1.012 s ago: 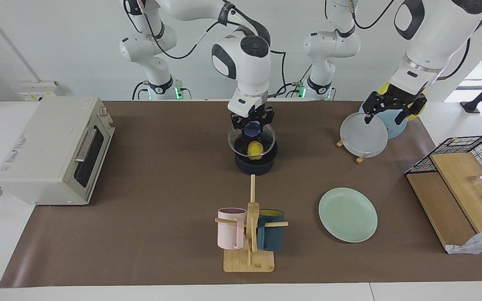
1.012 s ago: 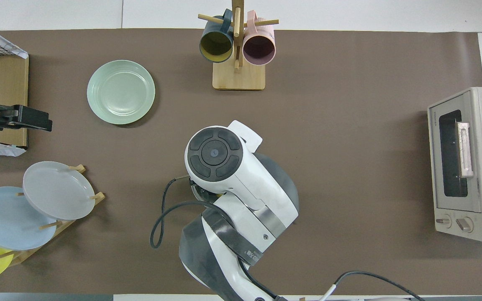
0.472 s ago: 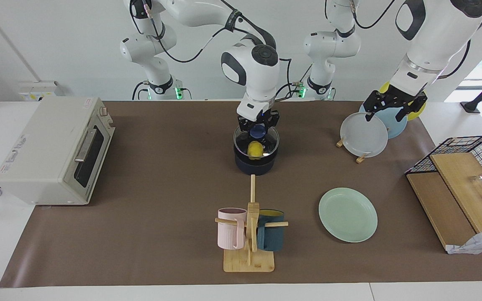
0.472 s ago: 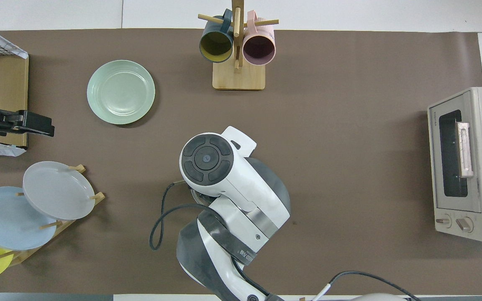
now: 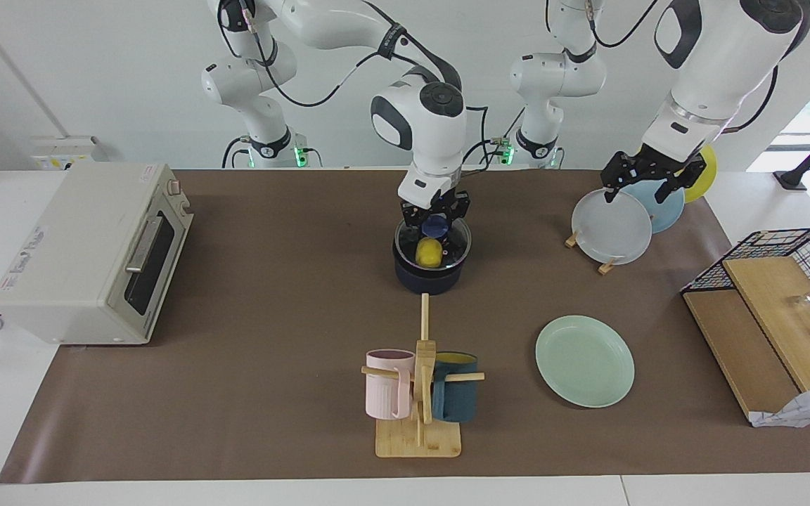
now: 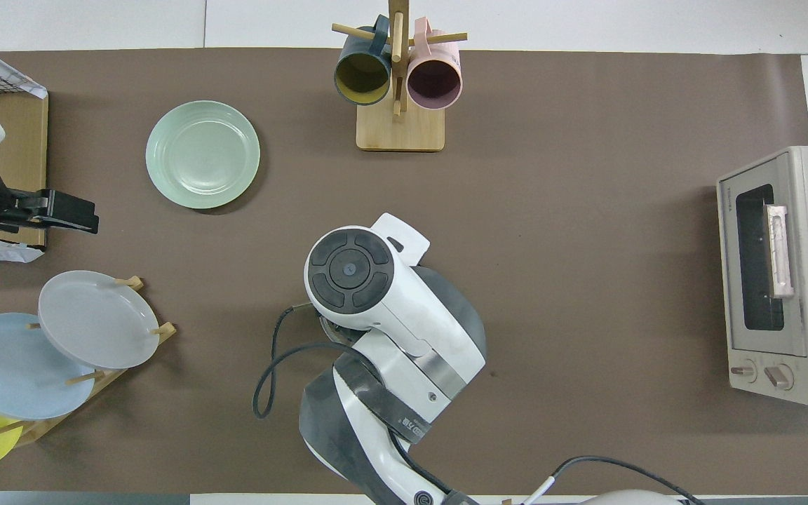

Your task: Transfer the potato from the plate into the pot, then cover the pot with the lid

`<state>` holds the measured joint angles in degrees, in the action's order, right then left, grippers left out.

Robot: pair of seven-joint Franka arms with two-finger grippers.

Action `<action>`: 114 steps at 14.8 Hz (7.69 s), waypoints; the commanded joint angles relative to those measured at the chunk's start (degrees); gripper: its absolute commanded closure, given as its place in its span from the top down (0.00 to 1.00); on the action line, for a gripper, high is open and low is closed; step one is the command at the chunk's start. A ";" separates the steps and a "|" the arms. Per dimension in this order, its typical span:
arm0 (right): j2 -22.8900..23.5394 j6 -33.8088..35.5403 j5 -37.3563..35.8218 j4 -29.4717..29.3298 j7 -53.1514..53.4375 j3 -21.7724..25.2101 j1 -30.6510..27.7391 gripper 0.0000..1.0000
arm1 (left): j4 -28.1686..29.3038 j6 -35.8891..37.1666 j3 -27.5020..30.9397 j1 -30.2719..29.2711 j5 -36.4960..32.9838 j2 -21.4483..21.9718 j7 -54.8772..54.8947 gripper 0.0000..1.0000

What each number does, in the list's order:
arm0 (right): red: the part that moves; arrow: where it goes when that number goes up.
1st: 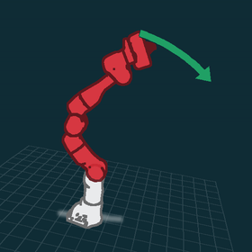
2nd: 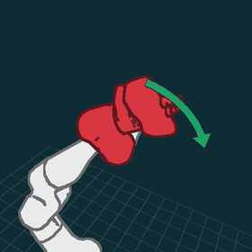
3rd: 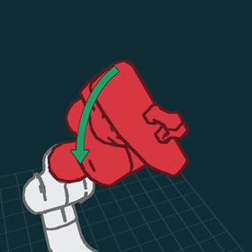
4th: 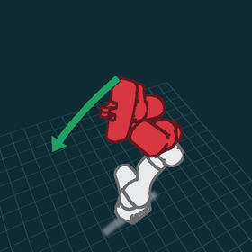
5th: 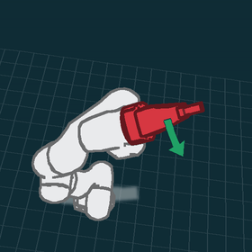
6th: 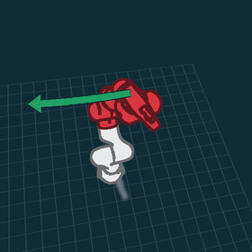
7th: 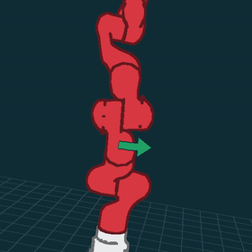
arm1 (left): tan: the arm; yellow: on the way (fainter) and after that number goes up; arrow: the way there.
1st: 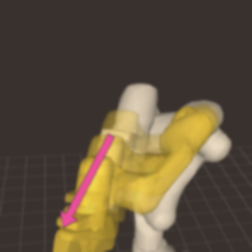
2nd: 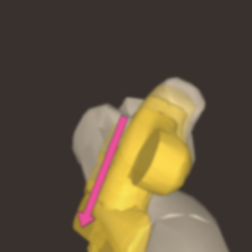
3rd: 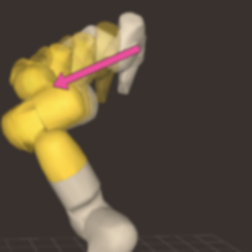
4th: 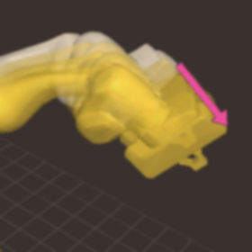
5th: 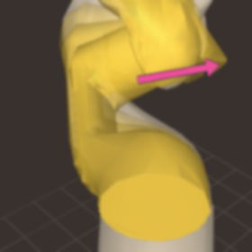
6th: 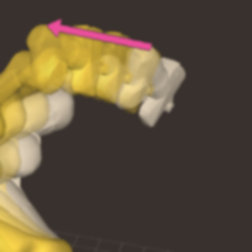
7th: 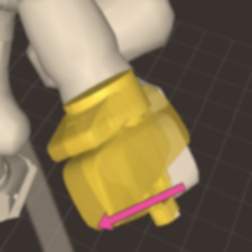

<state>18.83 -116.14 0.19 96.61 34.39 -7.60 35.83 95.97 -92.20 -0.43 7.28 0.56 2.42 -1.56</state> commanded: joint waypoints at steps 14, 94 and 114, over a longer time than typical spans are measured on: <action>-2.04 -4.53 -3.44 4.81 0.85 0.04 0.20 0.00 | 1.50 0.89 0.35 1.16 0.05 1.36 -0.82 1.00; -21.82 28.96 -4.32 -0.72 -36.33 5.67 -37.07 1.00 | 1.41 -0.08 -0.97 -1.12 -0.03 1.63 -0.91 1.00; -21.20 28.08 -3.79 -1.43 -36.77 7.69 -36.36 1.00 | 1.32 -0.96 -0.97 -1.12 -0.03 1.54 -0.99 1.00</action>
<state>-1.67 -87.55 -3.98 94.41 -0.96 -0.24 -0.35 96.41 -92.28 -0.91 6.85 0.57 2.92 -2.11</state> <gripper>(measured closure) 0.000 0.000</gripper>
